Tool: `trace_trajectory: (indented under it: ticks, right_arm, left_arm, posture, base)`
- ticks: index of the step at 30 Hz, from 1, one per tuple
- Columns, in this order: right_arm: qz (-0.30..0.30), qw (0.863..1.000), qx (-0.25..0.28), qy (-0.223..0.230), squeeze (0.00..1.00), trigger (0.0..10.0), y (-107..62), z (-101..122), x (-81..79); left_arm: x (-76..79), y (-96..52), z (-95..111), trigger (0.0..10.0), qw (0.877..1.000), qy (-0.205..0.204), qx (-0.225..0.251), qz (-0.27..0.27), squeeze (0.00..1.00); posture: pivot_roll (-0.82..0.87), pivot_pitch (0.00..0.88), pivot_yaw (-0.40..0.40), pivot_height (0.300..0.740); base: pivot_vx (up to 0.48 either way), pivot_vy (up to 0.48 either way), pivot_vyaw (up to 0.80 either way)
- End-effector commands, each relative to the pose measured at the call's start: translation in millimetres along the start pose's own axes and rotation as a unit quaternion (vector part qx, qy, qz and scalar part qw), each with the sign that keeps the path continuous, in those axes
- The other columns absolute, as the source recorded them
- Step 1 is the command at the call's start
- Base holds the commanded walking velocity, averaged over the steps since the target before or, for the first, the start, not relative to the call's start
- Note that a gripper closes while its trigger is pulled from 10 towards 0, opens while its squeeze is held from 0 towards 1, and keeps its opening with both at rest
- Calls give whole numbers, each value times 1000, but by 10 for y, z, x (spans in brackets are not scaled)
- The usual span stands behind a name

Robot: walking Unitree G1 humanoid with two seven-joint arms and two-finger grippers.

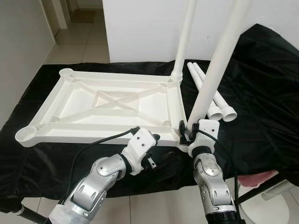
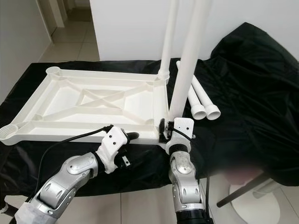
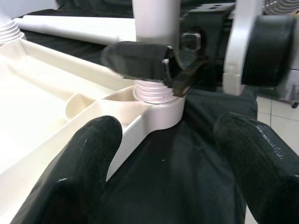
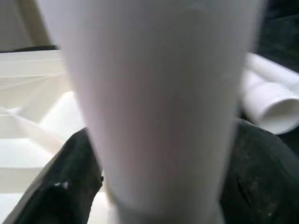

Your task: Building children table

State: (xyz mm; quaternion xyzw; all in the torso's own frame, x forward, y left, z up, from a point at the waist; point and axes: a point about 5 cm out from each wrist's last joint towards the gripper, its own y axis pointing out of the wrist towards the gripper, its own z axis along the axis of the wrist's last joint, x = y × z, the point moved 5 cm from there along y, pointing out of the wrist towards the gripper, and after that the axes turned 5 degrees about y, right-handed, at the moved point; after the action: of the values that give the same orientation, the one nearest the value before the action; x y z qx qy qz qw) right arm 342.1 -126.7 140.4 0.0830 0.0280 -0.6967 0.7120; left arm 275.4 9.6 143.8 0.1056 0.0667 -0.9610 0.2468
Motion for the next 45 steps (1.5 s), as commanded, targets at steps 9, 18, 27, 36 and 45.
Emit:
trace_trajectory:
  ticks: [9, 18, 27, 36, 45]
  right_arm:
    - [189, 982, -3, -29, 0, 10000, 179, 93, -121]
    - [297, 952, -24, -75, 0, 10000, 256, 60, -215]
    - [340, 934, -37, -102, 0, 3569, 312, 70, -137]
    - [360, 925, -55, -104, 0, 0, 292, 4, -26]
    - [329, 940, -76, -55, 0, 10000, 188, -148, 39]
  left_arm:
    - [3, 6, -8, 10000, 1000, 3, -1, -17, 0]
    - [-43, 17, 9, 10000, 1000, 9, -1, -16, 0]
    - [-54, 2, 16, 10000, 1000, 10, -1, -12, 0]
    - [-32, 4, 8, 10000, 1000, 9, -2, -14, 0]
    - [11, 7, -8, 10000, 1000, 8, -3, -20, 0]
  posture:
    - [-33, 4, 16, 740]
    - [-25, 0, 18, 740]
    - [-14, 0, 12, 740]
    - [-19, 1, 9, 740]
    - [-21, 0, 3, 740]
  base:
    - [0, 0, 0]
    - [0, 0, 0]
    - [0, 0, 0]
    - [0, 0, 0]
    - [0, 0, 0]
